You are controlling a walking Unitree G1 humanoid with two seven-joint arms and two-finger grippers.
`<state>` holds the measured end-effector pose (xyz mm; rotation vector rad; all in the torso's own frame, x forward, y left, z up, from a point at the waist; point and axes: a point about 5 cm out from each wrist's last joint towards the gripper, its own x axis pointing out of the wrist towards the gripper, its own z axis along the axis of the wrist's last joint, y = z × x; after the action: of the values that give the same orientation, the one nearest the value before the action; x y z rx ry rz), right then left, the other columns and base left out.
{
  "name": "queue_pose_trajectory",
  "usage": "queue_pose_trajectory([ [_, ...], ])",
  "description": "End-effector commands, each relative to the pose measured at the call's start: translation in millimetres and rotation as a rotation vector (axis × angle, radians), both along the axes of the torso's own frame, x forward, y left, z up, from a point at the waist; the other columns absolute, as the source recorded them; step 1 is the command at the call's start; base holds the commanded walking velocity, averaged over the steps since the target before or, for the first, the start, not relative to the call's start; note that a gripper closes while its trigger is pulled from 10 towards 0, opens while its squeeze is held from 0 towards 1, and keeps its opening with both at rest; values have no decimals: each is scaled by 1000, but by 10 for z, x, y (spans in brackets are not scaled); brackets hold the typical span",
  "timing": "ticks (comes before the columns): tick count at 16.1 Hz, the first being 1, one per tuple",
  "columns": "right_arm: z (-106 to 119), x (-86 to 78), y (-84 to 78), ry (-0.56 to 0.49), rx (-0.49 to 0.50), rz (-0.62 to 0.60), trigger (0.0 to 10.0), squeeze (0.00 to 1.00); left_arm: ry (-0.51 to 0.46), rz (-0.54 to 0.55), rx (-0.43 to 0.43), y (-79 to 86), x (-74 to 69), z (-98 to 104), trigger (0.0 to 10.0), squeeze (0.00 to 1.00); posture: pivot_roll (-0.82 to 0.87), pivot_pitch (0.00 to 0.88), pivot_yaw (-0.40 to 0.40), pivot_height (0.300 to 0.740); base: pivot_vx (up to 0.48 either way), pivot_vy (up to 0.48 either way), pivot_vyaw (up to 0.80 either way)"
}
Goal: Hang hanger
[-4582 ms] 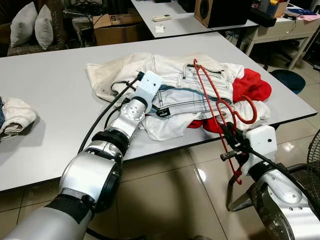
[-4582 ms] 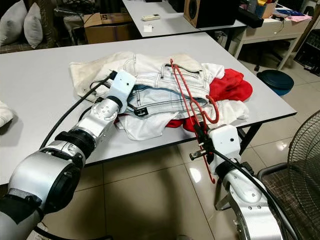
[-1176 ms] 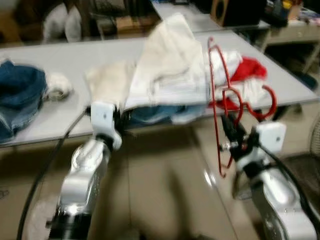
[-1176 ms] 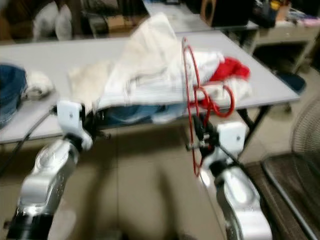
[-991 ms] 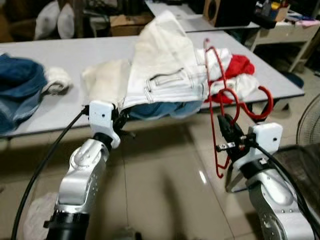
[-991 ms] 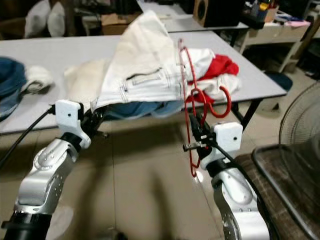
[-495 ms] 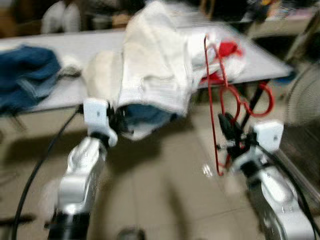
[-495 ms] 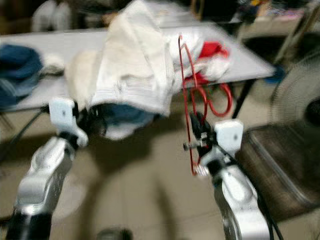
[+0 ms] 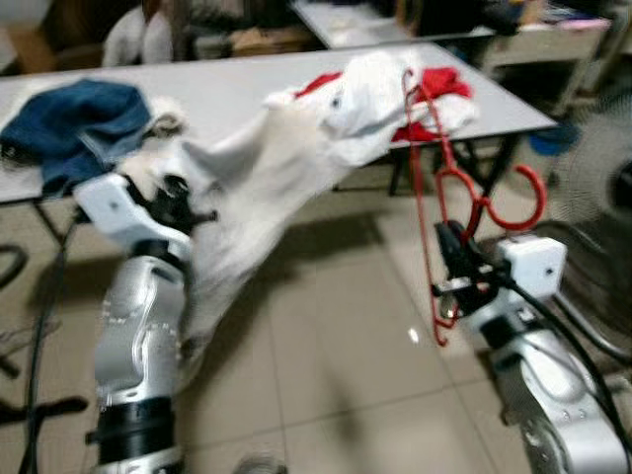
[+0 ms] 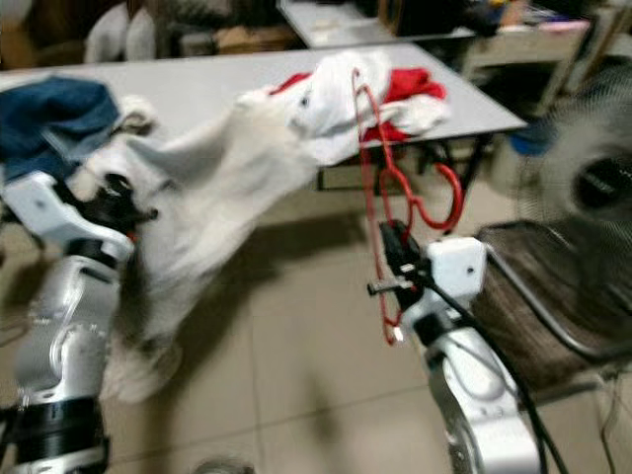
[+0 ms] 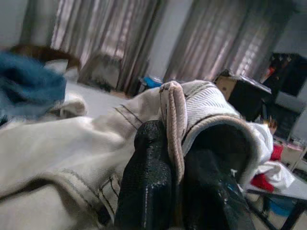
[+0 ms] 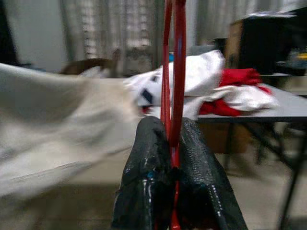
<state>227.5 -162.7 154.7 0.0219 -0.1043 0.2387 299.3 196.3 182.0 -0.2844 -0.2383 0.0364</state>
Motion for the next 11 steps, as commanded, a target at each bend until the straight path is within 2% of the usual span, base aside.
queue_pose_trajectory([
  [1, 22, 1, 26, -11, 1, 16, 10000, 0, 42, 15, 72, 48, -41, -84, 10000, 0, -30, 0, 27, 740, 0, 0, 0],
  [3, 12, -10, 18, -7, -5, 17, 10000, 0, 185, -27, 197, 46, -89, -288, 2078, 0, -28, 0, 27, 740, 0, 0, 0],
  [4, 8, -15, 4, -5, -9, 16, 10000, 0, 256, -65, 233, 28, -135, -417, 0, 0, -28, 0, 27, 740, 0, 0, 0],
  [6, -37, -27, 0, 21, -28, 38, 10000, 0, 453, -132, 318, -2, -190, -702, 0, 0, -27, 0, 25, 740, 0, 0, 0],
  [7, -116, -56, 41, 75, -44, 105, 10000, 0, 557, -136, 335, 14, -199, -862, 0, 0, -18, 0, 14, 740, 0, 0, 0],
  [8, -184, -80, 70, 121, -82, 164, 10000, 0, 617, -98, 289, 49, -163, -953, 0, 0, -9, 0, 0, 740, 0, 0, 0],
  [11, -358, -157, 147, 238, -117, 336, 10000, 0, 709, -71, 258, 72, -3, -1033, 0, 0, 0, 0, -7, 740, 0, 0, 0],
])
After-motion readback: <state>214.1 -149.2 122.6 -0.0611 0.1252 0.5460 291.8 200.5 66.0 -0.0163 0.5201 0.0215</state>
